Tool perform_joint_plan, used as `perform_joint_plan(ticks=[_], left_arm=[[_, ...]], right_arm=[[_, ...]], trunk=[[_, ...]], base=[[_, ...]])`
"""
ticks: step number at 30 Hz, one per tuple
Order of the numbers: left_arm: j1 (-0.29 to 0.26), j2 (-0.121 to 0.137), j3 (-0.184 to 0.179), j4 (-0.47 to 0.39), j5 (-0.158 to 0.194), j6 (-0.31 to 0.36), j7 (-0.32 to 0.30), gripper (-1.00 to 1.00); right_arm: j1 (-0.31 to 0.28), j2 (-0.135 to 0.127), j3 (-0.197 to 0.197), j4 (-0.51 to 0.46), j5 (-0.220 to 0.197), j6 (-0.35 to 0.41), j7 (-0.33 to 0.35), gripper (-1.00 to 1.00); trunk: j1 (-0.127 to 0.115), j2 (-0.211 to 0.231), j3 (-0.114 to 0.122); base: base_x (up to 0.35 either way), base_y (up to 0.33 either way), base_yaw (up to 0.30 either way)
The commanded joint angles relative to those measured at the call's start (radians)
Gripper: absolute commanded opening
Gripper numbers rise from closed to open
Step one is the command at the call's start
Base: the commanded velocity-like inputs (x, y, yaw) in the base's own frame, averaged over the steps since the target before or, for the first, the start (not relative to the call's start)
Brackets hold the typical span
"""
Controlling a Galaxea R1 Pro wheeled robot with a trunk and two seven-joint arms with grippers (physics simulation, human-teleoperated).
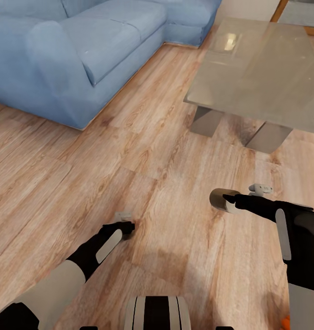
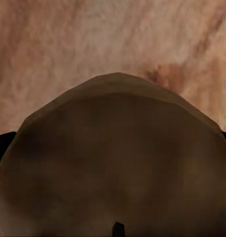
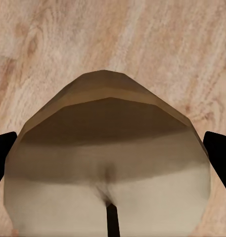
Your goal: Place each of the two pumpkins and all three candles from the living room inside a cabinet in the living room (use any cabinet), then make sure every cabinet is closed, and position the cauldron so it is next to a table in the living room.
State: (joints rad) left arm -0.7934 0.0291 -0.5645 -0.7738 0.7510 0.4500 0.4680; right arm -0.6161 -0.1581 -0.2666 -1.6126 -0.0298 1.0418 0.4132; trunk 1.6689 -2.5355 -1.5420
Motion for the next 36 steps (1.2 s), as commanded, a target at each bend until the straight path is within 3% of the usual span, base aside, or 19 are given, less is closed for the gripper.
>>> perform_joint_plan(ticks=[1, 5, 9, 12, 15, 18, 22, 24, 28, 31, 36], left_arm=[[0.005, 0.001, -0.006, -0.021, 0.007, 0.006, 0.011, -1.00], [0.047, -0.004, -0.005, -0.179, 0.014, 0.043, 0.013, -1.00], [0.091, -0.014, 0.004, -0.289, 0.049, 0.069, 0.018, -1.00], [0.138, -0.017, 0.028, -0.374, 0.064, 0.078, 0.028, -1.00], [0.190, -0.020, 0.055, -0.440, 0.073, 0.080, 0.032, -1.00], [0.217, -0.022, 0.060, -0.460, 0.075, 0.072, 0.029, -1.00], [0.233, -0.038, 0.062, -0.463, 0.074, 0.046, 0.027, -1.00], [0.241, -0.052, 0.062, -0.454, 0.071, 0.003, 0.036, -1.00], [0.248, -0.058, 0.061, -0.410, 0.073, -0.055, 0.028, -1.00], [0.253, -0.080, 0.053, -0.395, 0.073, -0.070, 0.022, -1.00], [0.256, -0.084, 0.052, -0.393, 0.074, -0.070, 0.000, -1.00]], right_arm=[[-0.001, 0.000, 0.000, -0.001, -0.002, 0.005, 0.001, -1.00], [0.013, 0.000, 0.004, -0.001, -0.002, 0.005, 0.002, -1.00], [0.050, -0.004, 0.005, -0.001, -0.002, -0.007, 0.007, -1.00], [0.094, -0.010, -0.002, -0.001, -0.002, -0.075, 0.070, -1.00], [0.122, -0.033, -0.009, -0.001, -0.001, -0.115, 0.209, -1.00], [0.131, -0.066, -0.011, -0.001, -0.001, -0.128, 0.284, -1.00], [0.129, -0.085, -0.026, -0.001, -0.001, -0.133, 0.324, -1.00], [0.118, -0.089, -0.055, -0.001, -0.001, -0.133, 0.334, -1.00], [0.111, -0.091, -0.064, -0.001, -0.001, -0.130, 0.336, -1.00], [0.112, -0.077, -0.060, -0.001, -0.001, -0.129, 0.337, -1.00], [0.111, -0.076, -0.059, -0.001, -0.001, -0.129, 0.337, -1.00]], trunk=[[0.000, 0.000, 0.003], [-0.002, 0.001, 0.019], [-0.004, 0.002, 0.034], [-0.005, 0.003, 0.046], [-0.007, 0.003, 0.057], [-0.008, 0.004, 0.069], [-0.010, 0.005, 0.085], [-0.011, 0.005, 0.092], [-0.013, 0.006, 0.108], [-0.014, 0.007, 0.119], [-0.016, 0.008, 0.139]], base=[[0.000, 0.000, 0.000], [0.000, 0.000, 0.000], [0.000, 0.000, 0.000], [0.000, 0.000, 0.000], [0.000, 0.000, 0.000], [0.000, 0.000, 0.000], [0.000, 0.000, -0.012], [0.000, 0.000, -0.174], [0.000, 0.000, -0.247], [0.000, 0.000, -0.275], [0.000, 0.000, -0.277]])
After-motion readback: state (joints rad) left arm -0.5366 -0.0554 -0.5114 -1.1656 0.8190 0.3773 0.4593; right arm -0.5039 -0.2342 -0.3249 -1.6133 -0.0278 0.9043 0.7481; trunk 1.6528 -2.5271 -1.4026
